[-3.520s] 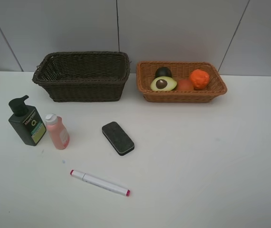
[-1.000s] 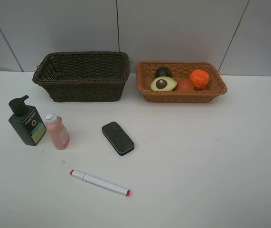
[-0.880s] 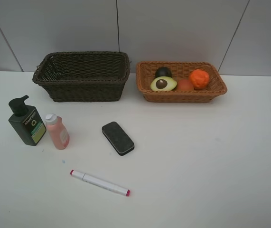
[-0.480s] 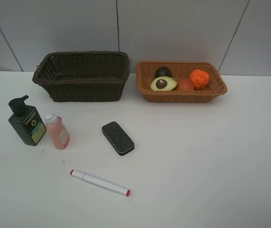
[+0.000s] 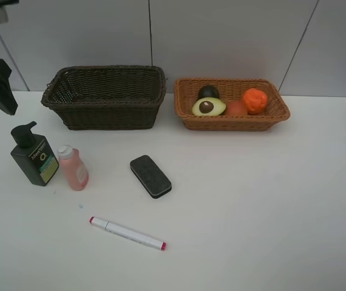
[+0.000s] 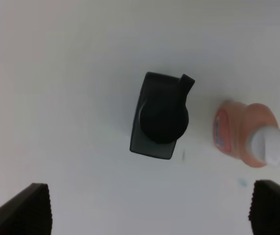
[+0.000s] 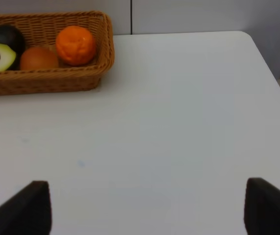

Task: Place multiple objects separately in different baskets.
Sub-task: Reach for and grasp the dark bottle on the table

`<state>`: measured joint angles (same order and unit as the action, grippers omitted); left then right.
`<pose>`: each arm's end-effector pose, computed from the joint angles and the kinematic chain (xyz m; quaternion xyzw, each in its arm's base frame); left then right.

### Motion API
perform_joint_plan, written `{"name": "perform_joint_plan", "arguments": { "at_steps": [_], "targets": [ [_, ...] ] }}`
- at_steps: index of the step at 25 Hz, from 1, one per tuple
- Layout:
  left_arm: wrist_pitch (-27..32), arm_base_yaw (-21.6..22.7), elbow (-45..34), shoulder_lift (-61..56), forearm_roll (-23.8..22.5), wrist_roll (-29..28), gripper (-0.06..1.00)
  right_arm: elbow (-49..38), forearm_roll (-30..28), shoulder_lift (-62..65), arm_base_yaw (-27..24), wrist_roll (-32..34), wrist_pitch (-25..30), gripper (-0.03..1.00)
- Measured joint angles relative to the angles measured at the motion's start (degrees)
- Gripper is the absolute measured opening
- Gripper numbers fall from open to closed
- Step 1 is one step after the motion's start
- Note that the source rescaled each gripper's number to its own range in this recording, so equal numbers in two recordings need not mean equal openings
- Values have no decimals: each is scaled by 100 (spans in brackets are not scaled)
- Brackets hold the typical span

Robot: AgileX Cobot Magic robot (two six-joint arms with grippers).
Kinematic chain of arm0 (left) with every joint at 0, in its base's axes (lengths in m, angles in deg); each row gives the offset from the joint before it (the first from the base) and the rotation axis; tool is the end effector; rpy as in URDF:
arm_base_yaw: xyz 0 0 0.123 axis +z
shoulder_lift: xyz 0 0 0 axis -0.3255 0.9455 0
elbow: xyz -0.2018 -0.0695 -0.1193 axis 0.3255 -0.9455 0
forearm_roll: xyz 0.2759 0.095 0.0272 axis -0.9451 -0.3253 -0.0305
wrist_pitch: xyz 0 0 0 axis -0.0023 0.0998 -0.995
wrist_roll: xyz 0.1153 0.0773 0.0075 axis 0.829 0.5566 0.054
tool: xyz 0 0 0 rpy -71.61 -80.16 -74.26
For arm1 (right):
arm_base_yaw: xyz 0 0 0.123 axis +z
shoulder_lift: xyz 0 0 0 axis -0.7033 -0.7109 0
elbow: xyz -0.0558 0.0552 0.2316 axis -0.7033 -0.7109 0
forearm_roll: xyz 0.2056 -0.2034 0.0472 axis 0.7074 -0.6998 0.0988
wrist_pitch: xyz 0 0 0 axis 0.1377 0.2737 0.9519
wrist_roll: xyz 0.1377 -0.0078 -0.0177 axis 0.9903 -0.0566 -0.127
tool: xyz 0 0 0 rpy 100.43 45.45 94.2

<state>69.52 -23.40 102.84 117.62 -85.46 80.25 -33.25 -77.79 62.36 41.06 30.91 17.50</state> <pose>0.3343 -0.0239 0.1907 -0.0038 0.9809 -0.0090 0.1940 0.1119 -0.0172 0.2821 0.0385 0.8466 -0.0520 0.5283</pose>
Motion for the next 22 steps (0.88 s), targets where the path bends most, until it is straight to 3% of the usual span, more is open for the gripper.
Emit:
{"name": "perform_joint_plan", "arguments": {
  "at_steps": [22],
  "targets": [
    [-767, -6, 16, 1935, 148, 1054, 100, 0, -4, 0, 0, 0, 0, 94]
  ]
}}
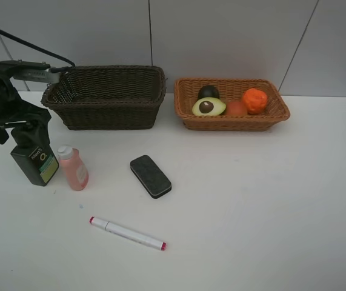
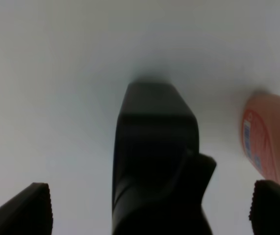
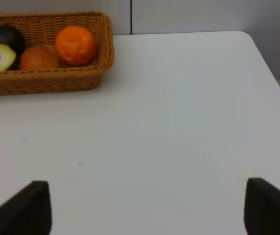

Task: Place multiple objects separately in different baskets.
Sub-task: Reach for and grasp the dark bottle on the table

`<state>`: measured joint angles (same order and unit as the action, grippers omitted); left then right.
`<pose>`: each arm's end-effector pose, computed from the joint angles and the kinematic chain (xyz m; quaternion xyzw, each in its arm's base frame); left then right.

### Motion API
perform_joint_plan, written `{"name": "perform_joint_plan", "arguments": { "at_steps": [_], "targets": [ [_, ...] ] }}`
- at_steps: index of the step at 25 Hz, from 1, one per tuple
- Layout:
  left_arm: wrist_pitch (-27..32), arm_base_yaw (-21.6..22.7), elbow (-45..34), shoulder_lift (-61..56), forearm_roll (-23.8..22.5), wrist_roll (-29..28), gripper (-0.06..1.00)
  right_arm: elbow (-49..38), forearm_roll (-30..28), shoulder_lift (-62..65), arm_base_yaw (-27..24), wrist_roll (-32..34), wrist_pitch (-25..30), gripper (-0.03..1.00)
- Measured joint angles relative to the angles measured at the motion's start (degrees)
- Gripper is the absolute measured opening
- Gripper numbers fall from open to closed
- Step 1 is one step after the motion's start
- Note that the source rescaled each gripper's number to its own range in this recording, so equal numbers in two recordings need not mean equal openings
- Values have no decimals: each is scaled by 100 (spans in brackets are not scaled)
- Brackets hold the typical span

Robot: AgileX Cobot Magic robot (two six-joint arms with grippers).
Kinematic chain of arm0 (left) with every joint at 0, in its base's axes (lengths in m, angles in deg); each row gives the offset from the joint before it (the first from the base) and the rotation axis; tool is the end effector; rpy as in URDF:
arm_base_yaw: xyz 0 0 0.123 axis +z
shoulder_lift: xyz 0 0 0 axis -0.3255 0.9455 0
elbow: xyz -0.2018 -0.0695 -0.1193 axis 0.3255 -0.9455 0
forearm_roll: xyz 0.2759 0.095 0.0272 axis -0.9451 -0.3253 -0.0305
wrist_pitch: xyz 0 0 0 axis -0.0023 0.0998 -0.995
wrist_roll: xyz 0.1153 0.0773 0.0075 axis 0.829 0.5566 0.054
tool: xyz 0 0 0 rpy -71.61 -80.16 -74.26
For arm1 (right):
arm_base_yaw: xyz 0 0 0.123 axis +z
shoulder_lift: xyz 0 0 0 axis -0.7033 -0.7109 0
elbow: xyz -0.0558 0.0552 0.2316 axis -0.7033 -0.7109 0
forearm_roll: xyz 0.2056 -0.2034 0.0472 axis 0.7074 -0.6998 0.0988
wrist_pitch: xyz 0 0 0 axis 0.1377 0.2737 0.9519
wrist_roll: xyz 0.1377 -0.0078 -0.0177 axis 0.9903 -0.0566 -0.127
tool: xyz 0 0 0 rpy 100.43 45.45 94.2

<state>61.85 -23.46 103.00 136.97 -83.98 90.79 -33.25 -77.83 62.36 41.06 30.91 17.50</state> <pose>0.3567 -0.0289 0.0788 0.0818 0.9921 -0.0032 0.0947 0.1119 -0.0172 0.2821 0.0385 0.8466 -0.0523 0.5283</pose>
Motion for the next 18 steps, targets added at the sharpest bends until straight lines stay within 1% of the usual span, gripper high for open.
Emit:
{"name": "perform_joint_plan", "arguments": {
  "at_steps": [3, 18],
  "targets": [
    [-40, -31, 0, 170, 8, 79, 100, 0, 0, 0, 0, 0, 0, 94],
    [-304, -57, -24, 688, 16, 91, 100, 0, 0, 0, 0, 0, 0, 94]
  ]
}}
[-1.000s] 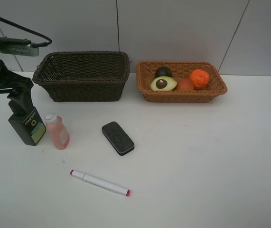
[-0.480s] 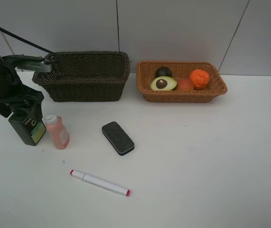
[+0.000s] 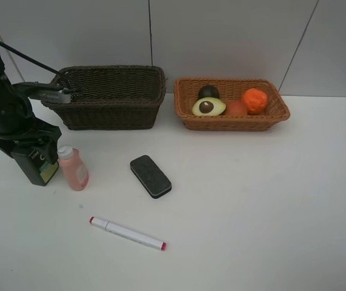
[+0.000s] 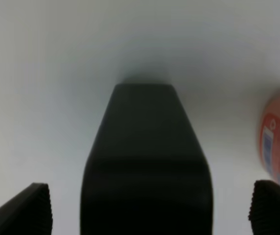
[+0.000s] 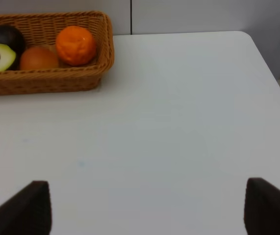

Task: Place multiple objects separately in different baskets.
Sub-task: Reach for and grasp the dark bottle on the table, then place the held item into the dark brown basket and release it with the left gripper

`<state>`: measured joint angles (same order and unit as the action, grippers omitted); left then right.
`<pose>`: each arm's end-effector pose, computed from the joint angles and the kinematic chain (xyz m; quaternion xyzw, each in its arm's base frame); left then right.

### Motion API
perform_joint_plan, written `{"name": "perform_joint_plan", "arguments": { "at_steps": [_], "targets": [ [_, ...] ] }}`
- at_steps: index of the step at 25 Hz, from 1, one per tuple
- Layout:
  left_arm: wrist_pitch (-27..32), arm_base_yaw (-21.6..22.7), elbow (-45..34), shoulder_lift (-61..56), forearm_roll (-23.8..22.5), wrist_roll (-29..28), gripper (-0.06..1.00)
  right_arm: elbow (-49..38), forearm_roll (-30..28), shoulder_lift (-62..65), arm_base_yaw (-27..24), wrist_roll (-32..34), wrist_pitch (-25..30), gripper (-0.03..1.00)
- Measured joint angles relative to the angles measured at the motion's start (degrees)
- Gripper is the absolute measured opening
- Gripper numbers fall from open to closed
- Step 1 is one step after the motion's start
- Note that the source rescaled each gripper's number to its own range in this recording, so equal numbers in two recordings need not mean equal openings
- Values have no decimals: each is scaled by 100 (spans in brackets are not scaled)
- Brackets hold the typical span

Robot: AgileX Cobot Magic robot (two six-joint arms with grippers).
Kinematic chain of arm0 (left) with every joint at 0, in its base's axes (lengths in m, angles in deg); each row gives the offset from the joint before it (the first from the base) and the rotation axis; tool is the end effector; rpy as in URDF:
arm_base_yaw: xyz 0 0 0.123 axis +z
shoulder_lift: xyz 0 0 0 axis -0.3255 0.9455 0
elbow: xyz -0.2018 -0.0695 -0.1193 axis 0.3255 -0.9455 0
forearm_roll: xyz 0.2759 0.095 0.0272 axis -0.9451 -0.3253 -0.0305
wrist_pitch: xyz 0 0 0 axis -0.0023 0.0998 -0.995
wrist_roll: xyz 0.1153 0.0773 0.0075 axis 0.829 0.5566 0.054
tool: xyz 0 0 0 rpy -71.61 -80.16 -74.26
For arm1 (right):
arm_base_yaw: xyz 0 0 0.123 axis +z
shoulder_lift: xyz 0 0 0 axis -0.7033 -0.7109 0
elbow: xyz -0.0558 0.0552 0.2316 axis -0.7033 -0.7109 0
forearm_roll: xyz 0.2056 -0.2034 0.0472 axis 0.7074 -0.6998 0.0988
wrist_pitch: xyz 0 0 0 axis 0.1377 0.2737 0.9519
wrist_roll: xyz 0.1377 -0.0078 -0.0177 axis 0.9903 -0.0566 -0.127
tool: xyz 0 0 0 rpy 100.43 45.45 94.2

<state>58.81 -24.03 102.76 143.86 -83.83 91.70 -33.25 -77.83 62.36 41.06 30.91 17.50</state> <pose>0.3546 -0.0325 0.0358 0.0937 0.9938 -0.0040 0.0591 0.1119 -0.0172 0.2821 0.0385 0.8466 -0.0523 0.5283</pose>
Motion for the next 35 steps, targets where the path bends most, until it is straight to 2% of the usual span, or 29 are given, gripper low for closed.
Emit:
{"name": "perform_joint_plan", "arguments": {
  "at_steps": [2, 4, 5, 6, 7, 8, 10, 24, 30, 35],
  "targets": [
    [-5, 0, 0, 0, 0, 0, 98, 0, 0, 0, 0, 0, 0, 94],
    [-5, 0, 0, 0, 0, -5, 88, 0, 0, 0, 0, 0, 0, 94],
    [-5, 0, 0, 0, 0, -10, 78, 0, 0, 0, 0, 0, 0, 94],
    [-5, 0, 0, 0, 0, -16, 61, 0, 0, 0, 0, 0, 0, 94],
    [-5, 0, 0, 0, -20, -36, 39, 0, 0, 0, 0, 0, 0, 94],
    [-5, 0, 0, 0, -4, -47, 32, 0, 0, 0, 0, 0, 0, 94],
    [-5, 0, 0, 0, -4, -74, 36, 0, 0, 0, 0, 0, 0, 94],
    [91, 0, 89, -321, 38, -119, 36, 0, 0, 0, 0, 0, 0, 94],
    [311, 0, 751, -1217, 146, -119, 36, 0, 0, 0, 0, 0, 0, 94],
    [301, 0, 1646, -1340, 217, -119, 36, 0, 0, 0, 0, 0, 0, 94]
  ]
}}
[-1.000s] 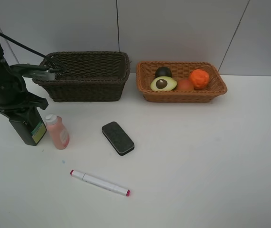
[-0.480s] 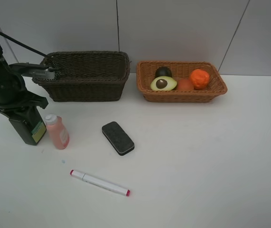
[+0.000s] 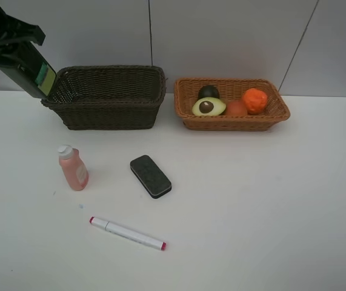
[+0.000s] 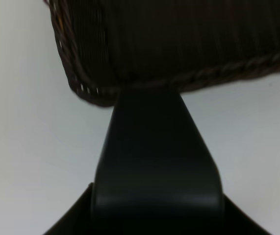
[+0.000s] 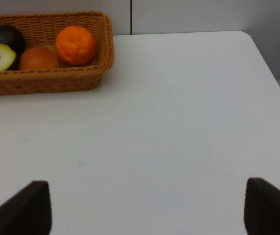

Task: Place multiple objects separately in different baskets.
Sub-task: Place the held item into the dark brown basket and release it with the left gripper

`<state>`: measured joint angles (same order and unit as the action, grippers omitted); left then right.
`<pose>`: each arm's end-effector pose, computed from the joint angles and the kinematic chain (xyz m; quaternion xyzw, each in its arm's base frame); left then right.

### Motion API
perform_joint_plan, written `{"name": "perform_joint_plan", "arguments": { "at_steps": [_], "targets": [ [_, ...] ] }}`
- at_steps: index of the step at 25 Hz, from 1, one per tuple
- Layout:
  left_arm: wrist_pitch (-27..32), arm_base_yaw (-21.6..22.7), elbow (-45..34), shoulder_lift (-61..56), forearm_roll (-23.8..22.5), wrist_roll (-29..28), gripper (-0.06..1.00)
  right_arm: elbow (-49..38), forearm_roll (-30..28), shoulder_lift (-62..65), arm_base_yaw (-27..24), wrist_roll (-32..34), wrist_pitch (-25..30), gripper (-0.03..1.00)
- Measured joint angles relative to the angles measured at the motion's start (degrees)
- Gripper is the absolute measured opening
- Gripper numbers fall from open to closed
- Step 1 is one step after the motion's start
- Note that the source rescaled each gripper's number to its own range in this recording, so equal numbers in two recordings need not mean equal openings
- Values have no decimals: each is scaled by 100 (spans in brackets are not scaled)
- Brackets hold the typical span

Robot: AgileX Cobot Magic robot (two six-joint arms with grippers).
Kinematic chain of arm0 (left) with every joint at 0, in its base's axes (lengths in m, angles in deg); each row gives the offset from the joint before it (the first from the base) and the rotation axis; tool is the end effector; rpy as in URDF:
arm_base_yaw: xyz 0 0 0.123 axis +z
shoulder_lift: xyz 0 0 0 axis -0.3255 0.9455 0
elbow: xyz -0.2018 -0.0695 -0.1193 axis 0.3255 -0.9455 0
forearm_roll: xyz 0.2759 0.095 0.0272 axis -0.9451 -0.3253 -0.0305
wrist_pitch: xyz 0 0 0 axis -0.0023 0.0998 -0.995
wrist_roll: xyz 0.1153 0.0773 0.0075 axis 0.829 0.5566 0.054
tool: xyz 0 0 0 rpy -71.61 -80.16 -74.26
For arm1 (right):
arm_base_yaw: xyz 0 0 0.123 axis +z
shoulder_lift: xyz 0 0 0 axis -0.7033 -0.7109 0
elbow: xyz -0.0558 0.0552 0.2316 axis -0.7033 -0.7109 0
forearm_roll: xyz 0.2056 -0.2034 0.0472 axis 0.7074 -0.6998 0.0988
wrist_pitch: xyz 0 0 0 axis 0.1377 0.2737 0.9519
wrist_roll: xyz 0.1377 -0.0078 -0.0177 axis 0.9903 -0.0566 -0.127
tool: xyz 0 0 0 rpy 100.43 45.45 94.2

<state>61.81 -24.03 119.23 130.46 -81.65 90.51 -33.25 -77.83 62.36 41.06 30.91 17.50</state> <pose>0.4141 -0.0416 0.2170 0.0728 0.9542 -0.0227 0.2893 0.1119 -0.0172 0.2821 0.0385 0.8466 -0.0523 0.5283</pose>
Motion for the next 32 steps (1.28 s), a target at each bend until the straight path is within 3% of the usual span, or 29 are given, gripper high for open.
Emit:
{"name": "perform_joint_plan", "arguments": {
  "at_steps": [8, 19, 32],
  "targets": [
    [-775, -19, 922, 864, 7, 0, 36, 0, 0, 0, 0, 0, 0, 94],
    [-1767, -67, 1206, 2825, 382, -23, 36, 0, 0, 0, 0, 0, 0, 94],
    [-1727, -76, 1226, 2944, 411, -23, 36, 0, 0, 0, 0, 0, 0, 94]
  ]
}}
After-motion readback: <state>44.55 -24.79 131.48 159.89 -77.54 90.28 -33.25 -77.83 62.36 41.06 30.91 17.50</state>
